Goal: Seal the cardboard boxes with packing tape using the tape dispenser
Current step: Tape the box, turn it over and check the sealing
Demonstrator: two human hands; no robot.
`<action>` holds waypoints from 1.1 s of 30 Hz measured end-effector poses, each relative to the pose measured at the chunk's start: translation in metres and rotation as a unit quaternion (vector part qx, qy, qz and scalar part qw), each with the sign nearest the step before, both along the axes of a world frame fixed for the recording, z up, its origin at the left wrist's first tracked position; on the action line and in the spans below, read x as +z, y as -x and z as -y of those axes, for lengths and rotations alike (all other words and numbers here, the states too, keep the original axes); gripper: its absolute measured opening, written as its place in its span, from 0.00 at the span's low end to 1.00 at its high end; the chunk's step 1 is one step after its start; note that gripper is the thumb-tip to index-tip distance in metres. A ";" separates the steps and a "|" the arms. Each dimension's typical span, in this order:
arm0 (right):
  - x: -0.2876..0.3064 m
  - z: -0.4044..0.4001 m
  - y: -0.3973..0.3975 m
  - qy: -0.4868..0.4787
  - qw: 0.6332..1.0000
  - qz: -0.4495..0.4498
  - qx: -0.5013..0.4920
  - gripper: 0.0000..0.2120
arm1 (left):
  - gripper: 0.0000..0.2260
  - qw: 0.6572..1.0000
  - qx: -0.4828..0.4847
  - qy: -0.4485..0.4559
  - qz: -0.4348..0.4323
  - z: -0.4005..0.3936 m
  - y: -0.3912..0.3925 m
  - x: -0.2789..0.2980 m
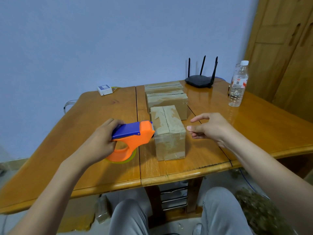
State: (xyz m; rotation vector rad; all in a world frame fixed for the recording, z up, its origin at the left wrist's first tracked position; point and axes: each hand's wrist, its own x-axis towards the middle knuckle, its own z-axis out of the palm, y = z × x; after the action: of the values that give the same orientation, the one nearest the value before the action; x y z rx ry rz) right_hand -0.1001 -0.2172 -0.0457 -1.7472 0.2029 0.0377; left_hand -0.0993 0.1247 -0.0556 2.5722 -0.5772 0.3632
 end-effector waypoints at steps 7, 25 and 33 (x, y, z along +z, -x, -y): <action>-0.008 0.001 0.001 -0.043 0.999 -0.026 0.016 0.15 | 0.25 1.000 -0.013 0.017 -0.009 -0.001 0.001 -0.012; -0.015 -0.010 0.004 -0.055 0.997 -0.046 0.022 0.06 | 0.24 1.000 -0.020 0.019 -0.004 -0.004 0.000 -0.014; -0.011 -0.007 -0.003 -0.028 0.998 -0.039 0.032 0.09 | 0.24 1.000 -0.023 0.012 0.000 -0.005 -0.004 -0.013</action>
State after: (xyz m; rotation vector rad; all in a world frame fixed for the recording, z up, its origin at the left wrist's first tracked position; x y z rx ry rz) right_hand -0.0968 -0.2098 -0.0567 -1.6970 0.2009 0.1576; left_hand -0.0953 0.1300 -0.0683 2.5304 -0.6279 0.3528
